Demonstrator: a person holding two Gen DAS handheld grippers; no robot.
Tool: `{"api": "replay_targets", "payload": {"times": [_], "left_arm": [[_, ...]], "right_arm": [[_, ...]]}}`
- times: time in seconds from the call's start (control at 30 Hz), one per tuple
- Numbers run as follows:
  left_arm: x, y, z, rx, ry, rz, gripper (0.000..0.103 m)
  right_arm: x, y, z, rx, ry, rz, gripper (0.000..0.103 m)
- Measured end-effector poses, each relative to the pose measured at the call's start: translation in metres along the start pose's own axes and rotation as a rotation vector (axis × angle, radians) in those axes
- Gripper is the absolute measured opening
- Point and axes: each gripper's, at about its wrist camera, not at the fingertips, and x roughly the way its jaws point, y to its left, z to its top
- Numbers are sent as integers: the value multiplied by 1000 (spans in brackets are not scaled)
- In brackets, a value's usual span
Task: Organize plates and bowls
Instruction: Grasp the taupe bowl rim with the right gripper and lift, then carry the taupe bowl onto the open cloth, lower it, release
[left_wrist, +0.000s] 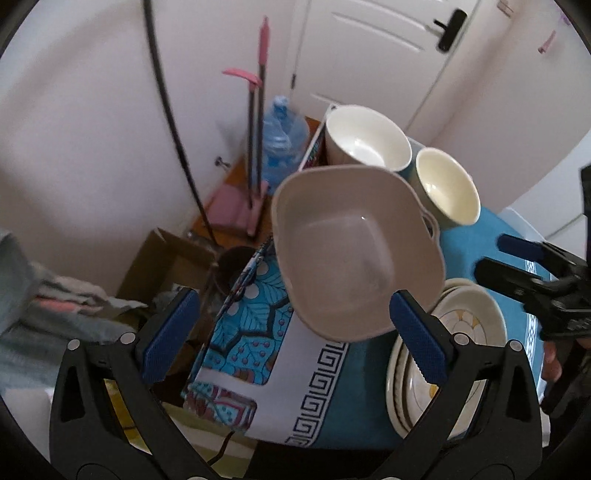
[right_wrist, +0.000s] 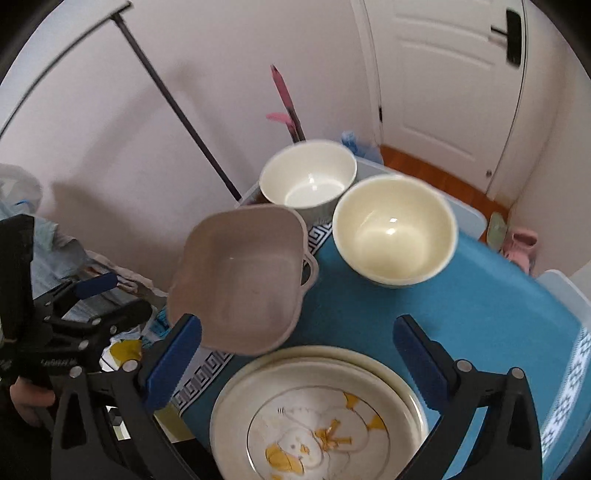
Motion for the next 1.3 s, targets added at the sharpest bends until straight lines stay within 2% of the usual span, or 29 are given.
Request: {"api": "replay_targets", "payload": {"times": [0.1,0.17,0.23,0.43,0.5,0.53,0.57,0.63,0.83,1.0,1.13,1.3], "left_arm": [[23,1,5,22,40,-28,93],[41,3,8,25,78,-44,75],[56,4,11,26,107,-61,65],[71,13,14,30,111,-72,63],[72,14,13,36,110,-67,46],[74,14,13,42,122,-70,25],[77,15,13,44,137,-69,16],[79,16,13,47,139,-77,14],[69,9,19,113,100,-51,13],[43,-2,29,179,51,-38,13],[17,-19,35,233,10,-53,13],[-14,-63,40,319,-46,-87,13]], "right_arm": [[27,-4,3,37,54,18,89],[42,-5,3,51,84,29,71],[58,-4,5,57,111,20,62],[80,-3,8,78,141,19,44],[86,-1,8,81,146,25,34],[88,0,8,83,146,28,31],[89,1,8,84,141,32,26],[91,5,7,78,136,35,16],[82,17,2,66,96,11,14],[59,22,-6,95,46,4,14],[23,14,-16,137,-18,-13,14],[-32,-5,-40,193,-92,-44,14]]}}
